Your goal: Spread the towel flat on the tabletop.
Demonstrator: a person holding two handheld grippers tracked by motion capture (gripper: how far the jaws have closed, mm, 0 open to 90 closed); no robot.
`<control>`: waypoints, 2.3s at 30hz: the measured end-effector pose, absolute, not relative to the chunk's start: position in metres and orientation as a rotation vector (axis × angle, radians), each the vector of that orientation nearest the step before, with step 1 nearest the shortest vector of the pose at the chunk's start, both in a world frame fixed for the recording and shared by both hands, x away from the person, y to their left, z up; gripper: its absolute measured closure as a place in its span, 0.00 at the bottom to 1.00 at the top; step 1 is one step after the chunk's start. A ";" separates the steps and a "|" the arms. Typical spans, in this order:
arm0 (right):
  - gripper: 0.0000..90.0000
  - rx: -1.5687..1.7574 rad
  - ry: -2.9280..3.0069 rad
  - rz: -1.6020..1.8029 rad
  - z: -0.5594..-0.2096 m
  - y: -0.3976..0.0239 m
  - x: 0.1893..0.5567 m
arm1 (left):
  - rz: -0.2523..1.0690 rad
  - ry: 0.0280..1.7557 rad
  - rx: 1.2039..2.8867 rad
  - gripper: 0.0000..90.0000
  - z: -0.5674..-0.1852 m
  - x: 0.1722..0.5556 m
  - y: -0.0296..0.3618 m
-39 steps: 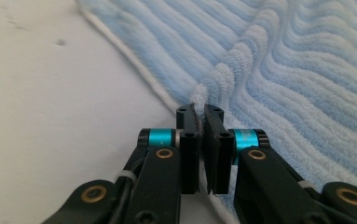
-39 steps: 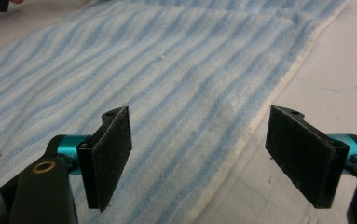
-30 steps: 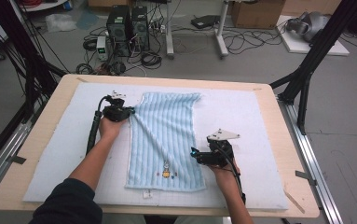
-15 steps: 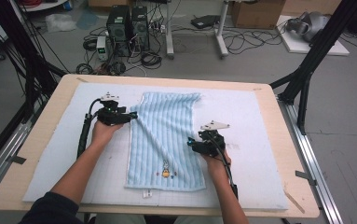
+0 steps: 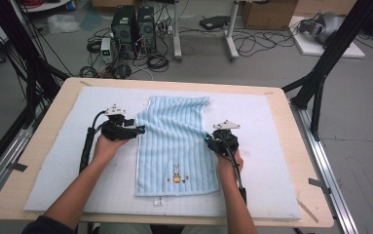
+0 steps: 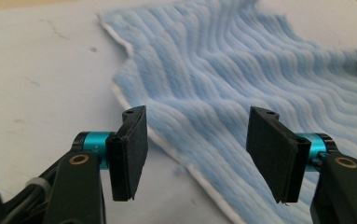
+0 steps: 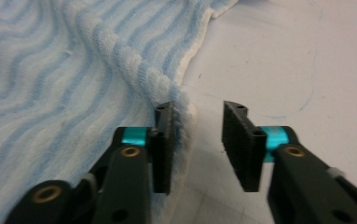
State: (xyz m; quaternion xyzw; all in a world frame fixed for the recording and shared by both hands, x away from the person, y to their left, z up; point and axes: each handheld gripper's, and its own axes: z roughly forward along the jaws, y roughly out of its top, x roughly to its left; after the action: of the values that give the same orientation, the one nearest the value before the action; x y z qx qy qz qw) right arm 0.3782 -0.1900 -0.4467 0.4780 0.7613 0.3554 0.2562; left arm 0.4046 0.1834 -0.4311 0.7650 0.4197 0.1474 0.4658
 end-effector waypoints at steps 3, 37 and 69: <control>0.57 1.281 2.068 1.008 -0.442 -0.195 0.369 | 0.335 1.011 1.888 0.43 -0.433 0.392 0.181; 0.92 1.100 2.411 1.118 -0.447 -0.193 0.286 | 0.304 0.814 2.091 0.94 -0.449 0.294 0.159; 0.78 1.129 2.335 1.198 -0.435 -0.180 0.257 | 0.245 0.859 1.919 0.60 -0.429 0.272 0.193</control>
State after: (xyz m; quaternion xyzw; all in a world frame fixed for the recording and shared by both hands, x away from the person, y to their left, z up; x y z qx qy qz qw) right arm 0.2569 -0.1802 -0.4346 0.3911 0.8091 0.4150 0.1420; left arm 0.2719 0.1927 -0.4294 0.7902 0.3535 0.1008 0.4904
